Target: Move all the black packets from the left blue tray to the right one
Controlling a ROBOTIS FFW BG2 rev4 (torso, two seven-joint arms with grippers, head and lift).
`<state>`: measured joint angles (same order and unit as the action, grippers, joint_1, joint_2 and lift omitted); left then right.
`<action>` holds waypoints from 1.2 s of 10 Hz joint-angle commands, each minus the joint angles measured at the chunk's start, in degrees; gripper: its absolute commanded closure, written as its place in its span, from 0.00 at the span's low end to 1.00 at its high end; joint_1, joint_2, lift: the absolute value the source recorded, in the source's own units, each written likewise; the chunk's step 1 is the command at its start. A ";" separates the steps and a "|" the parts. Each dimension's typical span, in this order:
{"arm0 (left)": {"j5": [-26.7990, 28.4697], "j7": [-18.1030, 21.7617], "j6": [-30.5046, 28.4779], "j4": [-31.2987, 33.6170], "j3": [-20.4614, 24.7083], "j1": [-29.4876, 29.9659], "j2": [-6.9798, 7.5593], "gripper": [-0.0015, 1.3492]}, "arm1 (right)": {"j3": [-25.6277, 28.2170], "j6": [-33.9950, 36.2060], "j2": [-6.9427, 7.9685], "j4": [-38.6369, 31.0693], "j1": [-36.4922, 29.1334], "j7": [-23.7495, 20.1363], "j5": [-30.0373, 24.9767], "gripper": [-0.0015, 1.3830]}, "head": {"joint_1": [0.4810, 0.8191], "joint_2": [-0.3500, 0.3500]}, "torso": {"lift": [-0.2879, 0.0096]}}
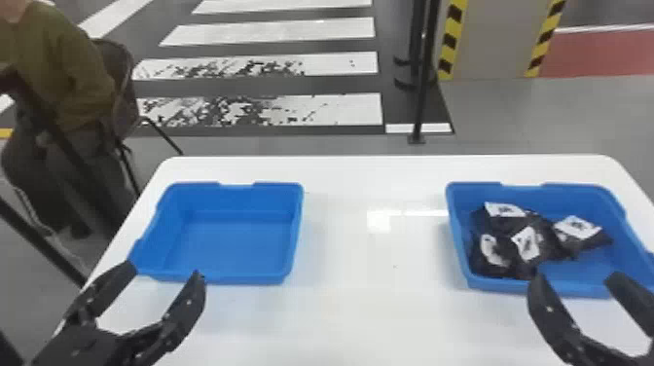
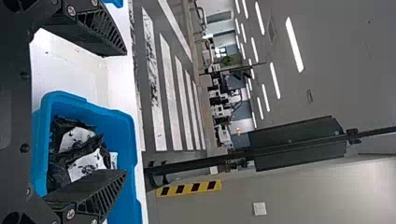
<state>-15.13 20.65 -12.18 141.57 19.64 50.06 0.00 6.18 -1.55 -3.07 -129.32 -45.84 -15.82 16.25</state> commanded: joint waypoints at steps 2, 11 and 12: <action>-0.29 0.00 -0.48 -0.17 0.01 0.00 -0.15 0.09 | -0.01 0.00 -0.01 0.16 0.00 0.00 0.31 0.09 | 0.63 0.66 | 0.50; -1.32 0.00 -0.90 -0.88 -0.10 0.00 -0.15 0.09 | -0.13 0.00 -0.19 0.30 0.00 0.00 1.23 0.09 | 0.63 0.66 | 0.50; -1.44 0.00 -0.90 -0.88 -0.21 0.00 -0.15 0.09 | -0.13 0.00 -0.19 0.30 -0.14 0.00 1.34 0.09 | 0.63 0.66 | 0.50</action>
<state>-16.50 20.65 -13.08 140.67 19.48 50.06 0.00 6.05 -1.55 -3.26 -129.02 -45.89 -15.82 17.53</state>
